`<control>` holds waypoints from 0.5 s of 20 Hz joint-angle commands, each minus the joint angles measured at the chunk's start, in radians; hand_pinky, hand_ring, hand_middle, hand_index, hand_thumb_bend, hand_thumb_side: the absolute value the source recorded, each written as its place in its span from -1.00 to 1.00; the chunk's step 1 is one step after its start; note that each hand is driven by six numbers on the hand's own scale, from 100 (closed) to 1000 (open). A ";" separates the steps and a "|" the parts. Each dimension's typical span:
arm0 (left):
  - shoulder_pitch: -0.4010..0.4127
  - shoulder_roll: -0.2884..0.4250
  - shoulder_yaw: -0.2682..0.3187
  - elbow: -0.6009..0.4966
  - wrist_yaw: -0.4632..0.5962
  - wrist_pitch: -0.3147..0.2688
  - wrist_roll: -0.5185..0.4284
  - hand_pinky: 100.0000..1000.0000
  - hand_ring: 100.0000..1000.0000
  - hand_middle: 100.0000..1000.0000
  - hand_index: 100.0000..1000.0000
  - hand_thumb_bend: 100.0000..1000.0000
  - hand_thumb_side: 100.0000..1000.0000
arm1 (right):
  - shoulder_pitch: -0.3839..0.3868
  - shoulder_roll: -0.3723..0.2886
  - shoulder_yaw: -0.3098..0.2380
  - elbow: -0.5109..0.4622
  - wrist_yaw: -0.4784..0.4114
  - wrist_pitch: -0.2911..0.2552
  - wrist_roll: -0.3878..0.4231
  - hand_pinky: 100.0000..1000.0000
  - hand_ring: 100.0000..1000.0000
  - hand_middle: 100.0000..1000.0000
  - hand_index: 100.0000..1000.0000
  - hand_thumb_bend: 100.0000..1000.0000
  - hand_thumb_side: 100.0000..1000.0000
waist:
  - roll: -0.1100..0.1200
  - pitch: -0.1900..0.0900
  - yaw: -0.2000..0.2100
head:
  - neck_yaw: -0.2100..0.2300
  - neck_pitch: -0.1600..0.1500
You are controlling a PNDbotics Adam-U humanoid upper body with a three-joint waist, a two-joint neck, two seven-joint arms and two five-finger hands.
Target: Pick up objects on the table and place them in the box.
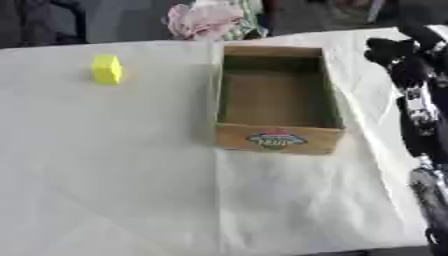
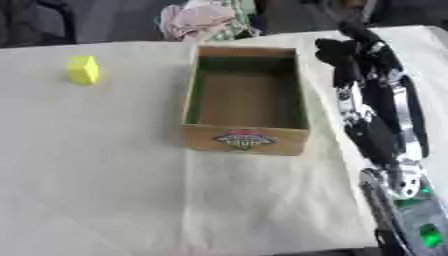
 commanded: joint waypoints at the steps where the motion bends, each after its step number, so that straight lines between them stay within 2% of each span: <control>1: -0.100 0.089 0.028 0.248 0.061 0.053 0.042 -0.13 0.05 0.07 0.57 -0.36 0.18 | -0.007 -0.017 0.001 -0.021 -0.003 -0.001 0.005 0.62 0.59 0.12 0.71 -1.00 -0.04 | 0.004 -0.016 -0.007 | 0.009 -0.008; 5: -0.210 0.142 -0.009 0.625 0.112 0.080 0.056 -0.18 0.04 0.07 0.59 -0.34 0.28 | -0.006 -0.023 0.003 -0.021 -0.004 0.001 0.008 0.62 0.59 0.13 0.71 -1.00 -0.04 | 0.016 -0.020 -0.022 | 0.019 0.002; 8: -0.278 0.139 -0.037 0.895 0.040 0.112 0.015 -0.17 0.06 0.09 0.62 -0.33 0.37 | -0.007 -0.028 0.005 -0.021 -0.006 0.004 0.009 0.62 0.59 0.13 0.71 -1.00 -0.05 | 0.028 -0.024 -0.031 | 0.024 0.012; 10: -0.302 0.126 -0.046 1.028 -0.028 0.130 -0.018 -0.13 0.09 0.12 0.63 -0.31 0.41 | -0.008 -0.032 0.007 -0.021 -0.009 0.005 0.011 0.62 0.59 0.13 0.71 -1.00 -0.05 | 0.034 -0.026 -0.035 | 0.026 0.016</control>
